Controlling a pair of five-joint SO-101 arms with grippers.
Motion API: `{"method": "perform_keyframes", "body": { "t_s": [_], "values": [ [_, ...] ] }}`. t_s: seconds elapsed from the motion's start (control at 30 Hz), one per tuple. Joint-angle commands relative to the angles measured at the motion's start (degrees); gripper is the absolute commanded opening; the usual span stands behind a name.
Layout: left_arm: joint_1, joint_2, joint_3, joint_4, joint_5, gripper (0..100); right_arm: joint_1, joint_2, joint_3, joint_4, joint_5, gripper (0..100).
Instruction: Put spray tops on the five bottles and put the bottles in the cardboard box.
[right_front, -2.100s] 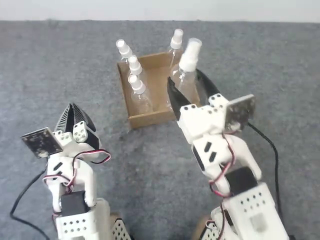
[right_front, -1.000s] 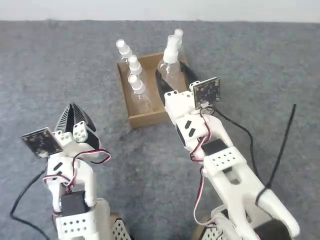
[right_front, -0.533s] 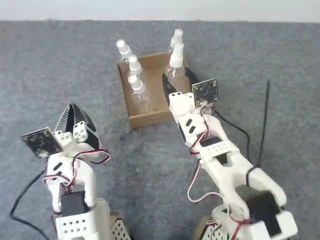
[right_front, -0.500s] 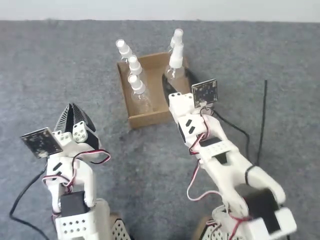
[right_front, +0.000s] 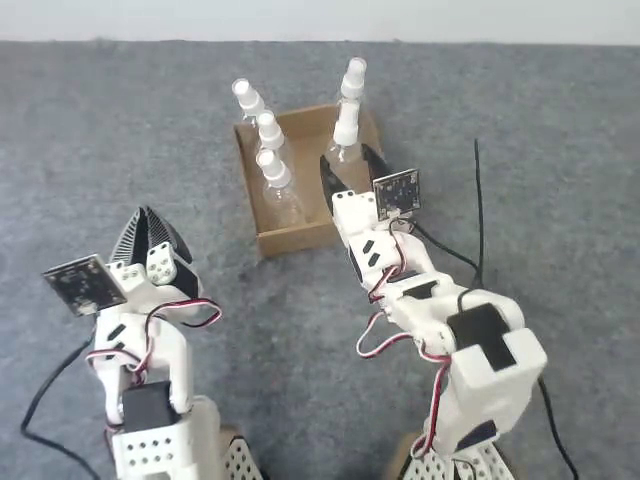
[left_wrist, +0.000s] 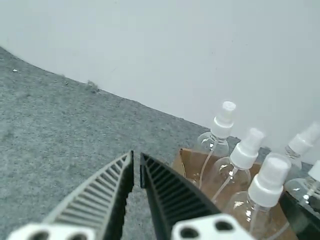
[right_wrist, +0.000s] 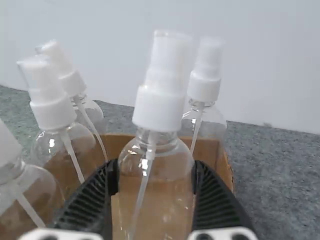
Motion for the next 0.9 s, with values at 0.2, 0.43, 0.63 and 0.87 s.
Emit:
{"method": "perform_keyframes", "body": {
  "t_s": [0.2, 0.43, 0.63, 0.87],
  "values": [
    [-0.18, -0.97, -0.75, -1.67, -0.53, 2, 0.57, 2.68, -3.60, -3.03, 6.68, 2.4],
    [-0.18, -0.97, -0.75, -1.67, -2.99, 2, 0.84, 5.23, -3.60, -6.02, 6.77, 2.8],
    [-0.18, -0.97, -0.66, -1.67, -3.16, 1, 0.84, 5.32, -3.25, -5.76, 6.77, 15.4],
    [-0.18, -0.97, -0.66, -1.67, -3.25, 1, 0.75, 5.23, -3.16, -5.58, 6.95, 16.2]
  ]
}}
